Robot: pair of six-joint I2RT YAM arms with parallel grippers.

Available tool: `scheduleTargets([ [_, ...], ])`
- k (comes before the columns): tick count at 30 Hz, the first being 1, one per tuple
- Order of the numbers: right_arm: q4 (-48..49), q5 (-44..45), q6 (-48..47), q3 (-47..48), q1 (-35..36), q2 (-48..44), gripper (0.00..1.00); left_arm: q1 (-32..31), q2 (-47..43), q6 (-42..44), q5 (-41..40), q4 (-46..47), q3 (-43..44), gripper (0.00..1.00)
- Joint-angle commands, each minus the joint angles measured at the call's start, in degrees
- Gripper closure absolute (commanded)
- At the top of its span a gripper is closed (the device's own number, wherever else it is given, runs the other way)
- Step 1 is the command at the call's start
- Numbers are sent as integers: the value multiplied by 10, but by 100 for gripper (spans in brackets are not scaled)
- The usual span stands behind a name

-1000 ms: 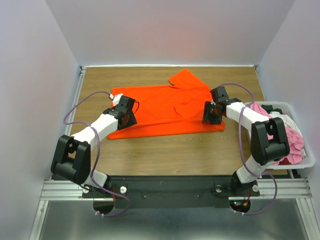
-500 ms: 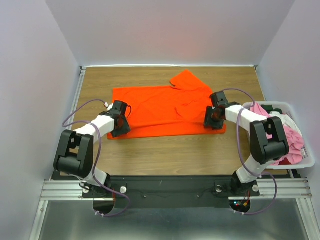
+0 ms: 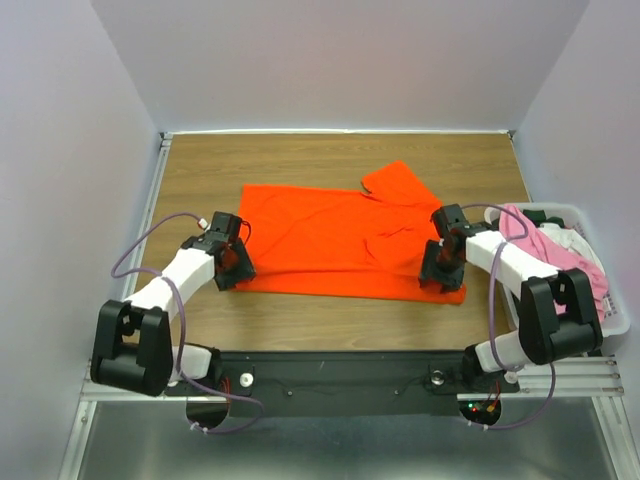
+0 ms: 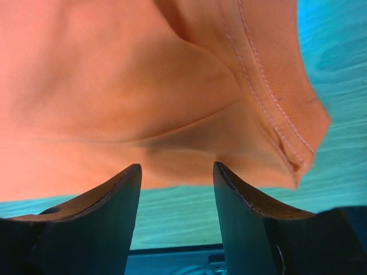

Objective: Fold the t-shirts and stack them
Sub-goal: Fold the tshirt

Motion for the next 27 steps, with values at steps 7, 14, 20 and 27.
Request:
scheduleTargets([
  [7,-6,47,-86,241,-4,28,39,5,-79,26,-30,-27,122,20],
  [14,23,60,-179,422,-18,217,43,14,210,214,-74,27,364,18],
  [20,42,12,-208,498,-78,299,51,55,364,242,-59,27,549,23],
  [27,48,-13,-204,510,-128,342,52,65,471,302,-46,27,649,23],
])
